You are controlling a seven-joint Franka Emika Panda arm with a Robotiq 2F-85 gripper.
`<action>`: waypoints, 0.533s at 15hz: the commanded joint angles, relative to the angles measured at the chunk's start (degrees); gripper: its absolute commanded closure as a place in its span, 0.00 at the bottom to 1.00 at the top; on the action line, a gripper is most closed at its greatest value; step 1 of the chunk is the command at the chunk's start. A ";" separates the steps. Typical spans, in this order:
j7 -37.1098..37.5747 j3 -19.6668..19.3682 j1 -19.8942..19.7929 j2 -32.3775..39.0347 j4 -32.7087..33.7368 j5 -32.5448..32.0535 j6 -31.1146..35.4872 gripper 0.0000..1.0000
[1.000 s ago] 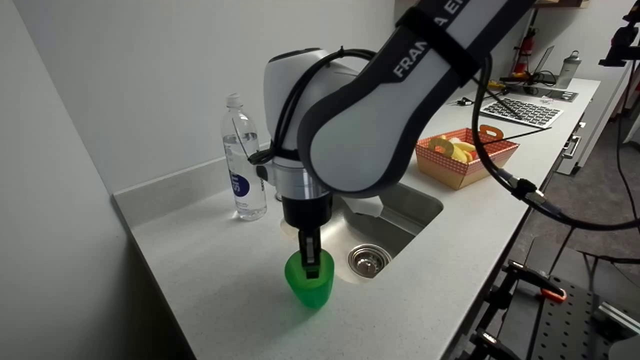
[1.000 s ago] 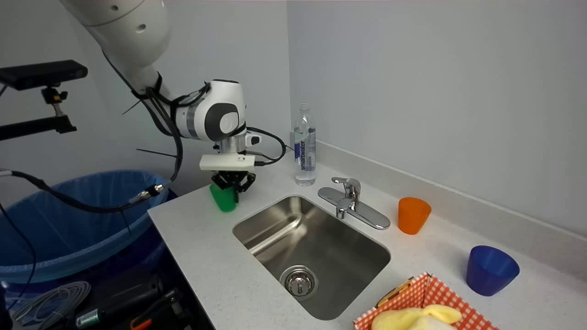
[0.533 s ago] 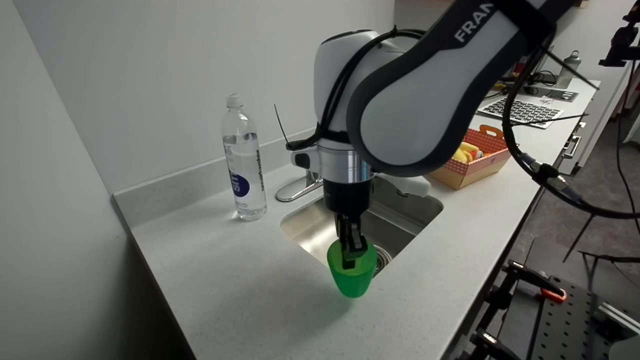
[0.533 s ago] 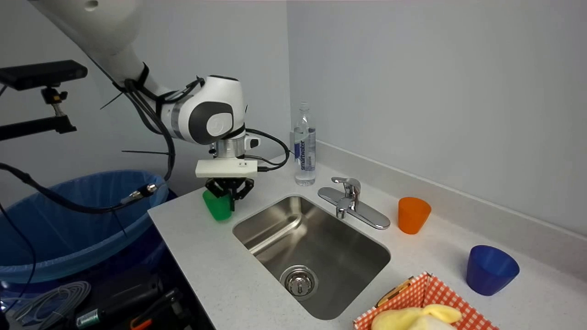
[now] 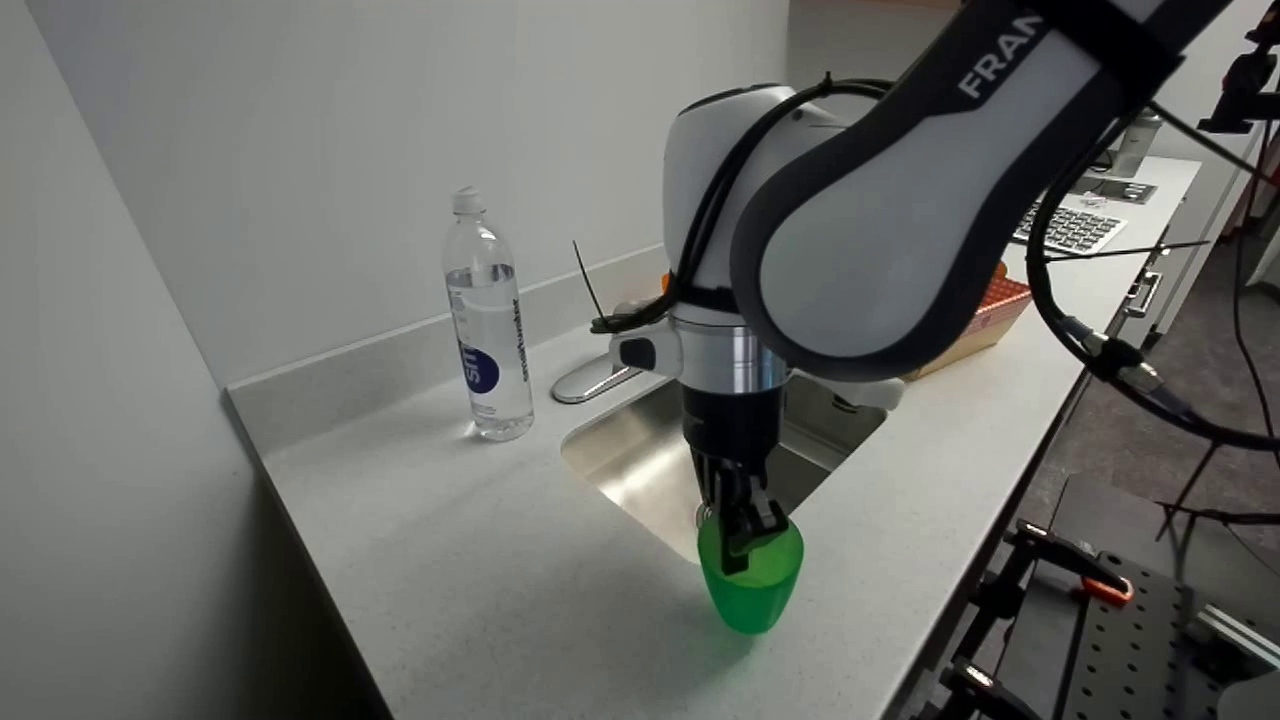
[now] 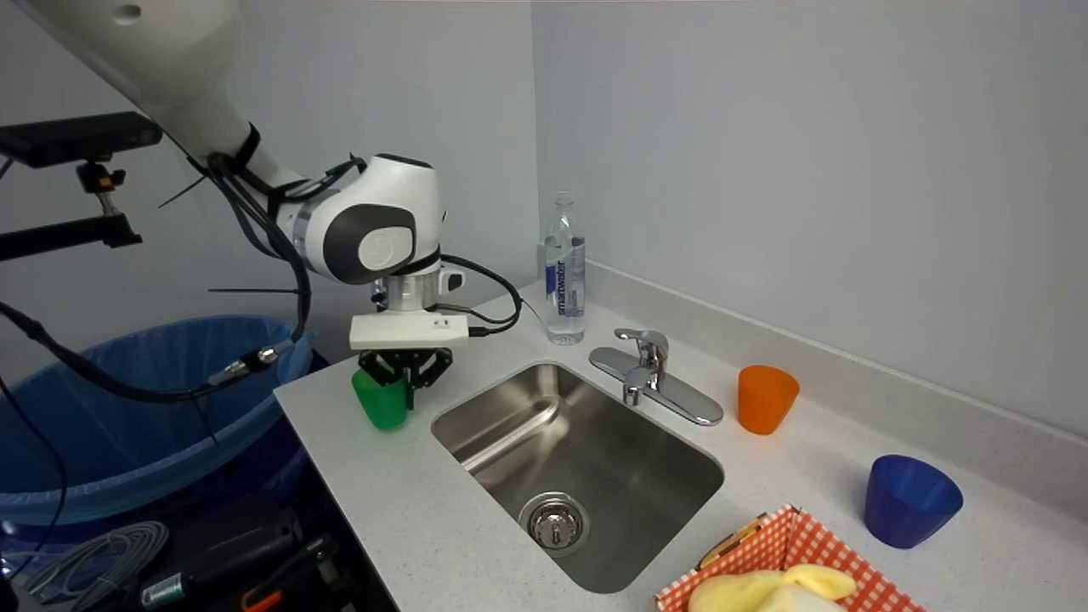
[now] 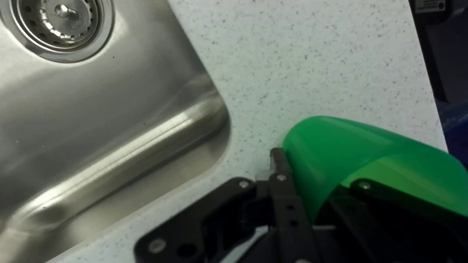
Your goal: Move the green cup forward
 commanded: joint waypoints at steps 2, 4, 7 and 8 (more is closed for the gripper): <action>-0.45 0.71 2.37 -0.05 -0.83 -0.45 2.03 0.68; -0.35 0.79 2.83 0.05 -0.75 -0.96 2.10 0.55; -0.24 0.60 3.07 -0.12 -0.66 -1.38 2.13 0.32; -0.19 0.52 3.07 -0.23 -0.66 -1.70 2.23 0.24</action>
